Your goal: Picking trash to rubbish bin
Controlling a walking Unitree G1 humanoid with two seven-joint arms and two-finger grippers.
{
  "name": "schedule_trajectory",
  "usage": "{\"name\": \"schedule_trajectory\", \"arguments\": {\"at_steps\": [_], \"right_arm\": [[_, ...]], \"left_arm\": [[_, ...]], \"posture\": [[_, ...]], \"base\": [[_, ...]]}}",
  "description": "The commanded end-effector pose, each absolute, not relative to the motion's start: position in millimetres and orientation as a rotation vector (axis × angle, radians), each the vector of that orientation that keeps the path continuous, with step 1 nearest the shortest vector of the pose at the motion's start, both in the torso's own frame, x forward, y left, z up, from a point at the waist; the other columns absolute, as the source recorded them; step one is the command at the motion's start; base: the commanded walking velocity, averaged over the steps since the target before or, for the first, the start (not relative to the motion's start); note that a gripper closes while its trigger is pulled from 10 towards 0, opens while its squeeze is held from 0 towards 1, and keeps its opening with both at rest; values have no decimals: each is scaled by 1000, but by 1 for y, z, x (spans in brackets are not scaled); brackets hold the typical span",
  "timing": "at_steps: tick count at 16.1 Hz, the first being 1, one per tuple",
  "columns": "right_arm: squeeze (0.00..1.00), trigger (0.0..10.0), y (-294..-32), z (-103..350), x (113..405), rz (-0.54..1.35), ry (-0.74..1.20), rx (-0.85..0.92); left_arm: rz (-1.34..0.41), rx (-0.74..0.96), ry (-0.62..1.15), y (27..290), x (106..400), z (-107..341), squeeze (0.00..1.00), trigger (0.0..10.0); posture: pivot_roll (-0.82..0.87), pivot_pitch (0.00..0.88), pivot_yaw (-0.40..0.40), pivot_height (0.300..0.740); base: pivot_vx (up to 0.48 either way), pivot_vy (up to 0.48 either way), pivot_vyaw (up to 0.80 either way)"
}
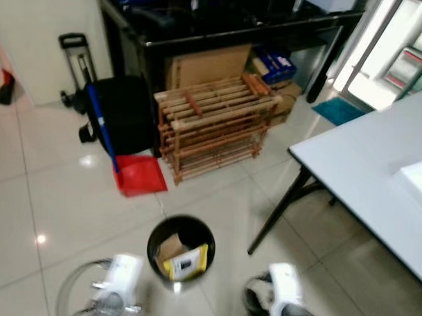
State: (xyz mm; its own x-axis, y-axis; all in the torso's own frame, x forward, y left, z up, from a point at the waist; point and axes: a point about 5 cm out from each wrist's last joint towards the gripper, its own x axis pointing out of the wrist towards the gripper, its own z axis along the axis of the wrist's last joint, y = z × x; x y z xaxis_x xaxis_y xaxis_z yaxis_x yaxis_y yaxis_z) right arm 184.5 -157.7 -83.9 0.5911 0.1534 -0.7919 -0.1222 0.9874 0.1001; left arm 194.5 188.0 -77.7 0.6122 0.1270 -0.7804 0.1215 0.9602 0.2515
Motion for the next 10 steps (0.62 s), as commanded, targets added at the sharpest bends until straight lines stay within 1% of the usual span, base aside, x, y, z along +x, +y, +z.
{"name": "schedule_trajectory", "arguments": {"at_steps": [1, 10], "right_arm": [[0, 10000, -151, -82, 189, 162, 911, 57], [0, 10000, -150, -82, 188, 168, 914, 58]], "left_arm": [[15, 320, 941, 199, 188, -80, 0, 10000], [13, 323, 938, 200, 189, -79, 0, 10000]], "posture": [[19, 71, -82, 740], [20, 73, -83, 740]], "base": [[345, 0, 0], [345, 0, 0]]}}
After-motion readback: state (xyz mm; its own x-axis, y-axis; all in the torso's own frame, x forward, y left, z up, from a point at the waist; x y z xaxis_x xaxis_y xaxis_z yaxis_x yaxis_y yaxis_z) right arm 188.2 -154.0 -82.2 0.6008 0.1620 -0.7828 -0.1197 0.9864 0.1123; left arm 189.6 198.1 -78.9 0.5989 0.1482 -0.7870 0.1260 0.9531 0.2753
